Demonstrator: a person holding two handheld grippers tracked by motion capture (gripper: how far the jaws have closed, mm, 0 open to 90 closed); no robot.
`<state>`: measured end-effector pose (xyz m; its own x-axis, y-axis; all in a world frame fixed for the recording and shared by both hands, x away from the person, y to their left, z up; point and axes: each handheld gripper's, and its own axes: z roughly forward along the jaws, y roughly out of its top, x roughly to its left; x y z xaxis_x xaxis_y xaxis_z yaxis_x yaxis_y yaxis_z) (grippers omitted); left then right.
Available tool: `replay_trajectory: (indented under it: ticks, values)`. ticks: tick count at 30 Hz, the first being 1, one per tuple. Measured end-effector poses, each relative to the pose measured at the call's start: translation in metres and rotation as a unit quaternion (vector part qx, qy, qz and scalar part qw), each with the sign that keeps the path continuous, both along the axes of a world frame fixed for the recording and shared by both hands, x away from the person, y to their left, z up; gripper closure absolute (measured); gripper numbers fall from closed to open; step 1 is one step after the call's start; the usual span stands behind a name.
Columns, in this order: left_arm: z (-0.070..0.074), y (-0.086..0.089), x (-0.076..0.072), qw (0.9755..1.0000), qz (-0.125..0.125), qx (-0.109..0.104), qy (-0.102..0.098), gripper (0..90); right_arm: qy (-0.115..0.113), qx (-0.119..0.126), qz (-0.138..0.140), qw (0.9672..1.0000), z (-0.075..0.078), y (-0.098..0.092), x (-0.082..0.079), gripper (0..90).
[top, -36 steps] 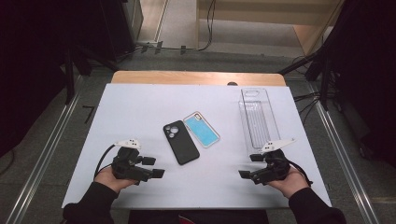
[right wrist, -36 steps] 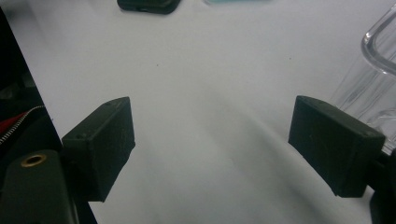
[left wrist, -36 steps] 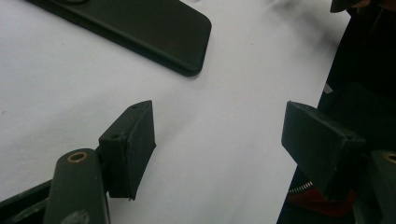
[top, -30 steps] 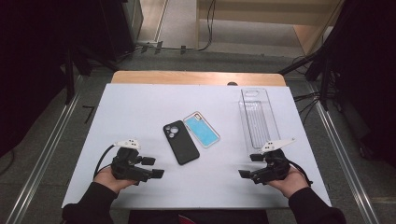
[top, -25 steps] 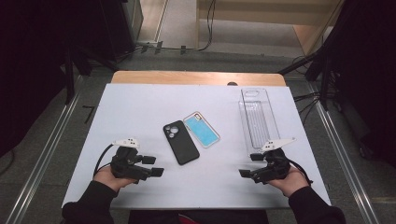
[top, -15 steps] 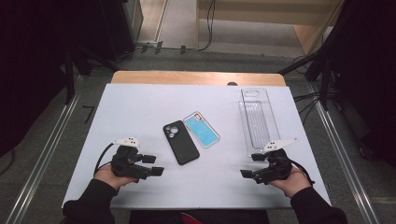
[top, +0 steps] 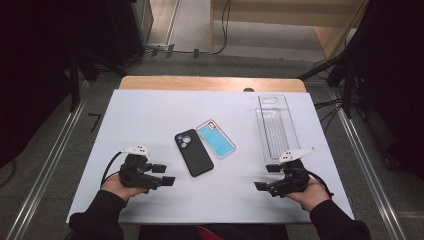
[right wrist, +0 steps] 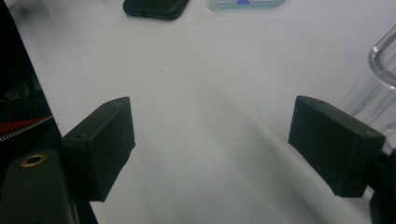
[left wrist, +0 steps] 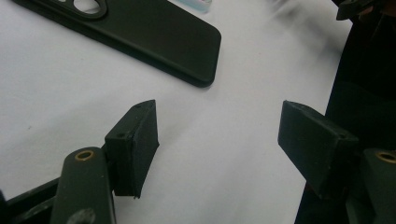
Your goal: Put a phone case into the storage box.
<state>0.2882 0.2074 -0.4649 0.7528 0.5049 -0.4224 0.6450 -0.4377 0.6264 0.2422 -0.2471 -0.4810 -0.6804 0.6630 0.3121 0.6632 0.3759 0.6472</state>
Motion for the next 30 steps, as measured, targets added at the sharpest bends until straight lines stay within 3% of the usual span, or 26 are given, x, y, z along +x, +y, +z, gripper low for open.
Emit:
replay_trajectory:
  ticks: [9,22,30]
  values:
    - [0.001,-0.001,-0.002,1.0000,0.000,-0.001,0.002,28.5,-0.003,-0.003,0.000,1.0000,0.003,0.001,-0.001,12.8]
    - [0.003,0.000,0.000,0.9999,0.011,-0.005,0.007,28.5,0.000,0.012,-0.007,0.9999,0.009,0.006,0.004,12.8]
    - [0.004,0.000,0.000,0.9999,0.014,-0.008,0.007,28.5,-0.014,0.010,-0.020,0.9997,0.026,0.013,0.009,12.8]
